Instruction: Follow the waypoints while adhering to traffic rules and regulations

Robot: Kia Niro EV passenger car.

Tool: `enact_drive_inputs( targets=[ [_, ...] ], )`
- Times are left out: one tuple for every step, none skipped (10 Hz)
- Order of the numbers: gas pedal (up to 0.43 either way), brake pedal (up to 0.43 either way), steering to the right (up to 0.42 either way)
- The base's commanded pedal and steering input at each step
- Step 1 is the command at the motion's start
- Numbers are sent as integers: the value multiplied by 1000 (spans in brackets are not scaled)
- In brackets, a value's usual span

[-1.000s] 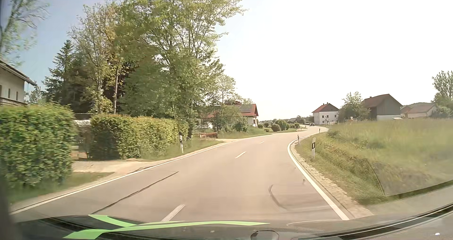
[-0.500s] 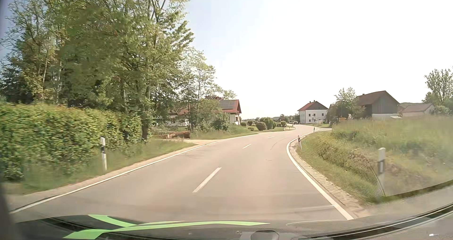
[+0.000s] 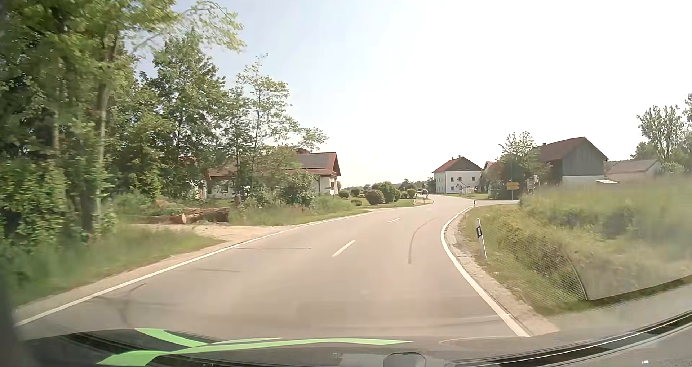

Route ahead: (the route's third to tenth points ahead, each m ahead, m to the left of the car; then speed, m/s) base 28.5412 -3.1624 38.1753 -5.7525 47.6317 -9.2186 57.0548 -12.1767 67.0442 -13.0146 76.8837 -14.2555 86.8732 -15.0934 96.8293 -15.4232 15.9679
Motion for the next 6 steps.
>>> enact_drive_inputs(
  targets=[
    [98,0,42],
    [110,0,42],
    [110,0,42],
    [110,0,43],
    [110,0,45],
    [79,0,47]
  ],
)
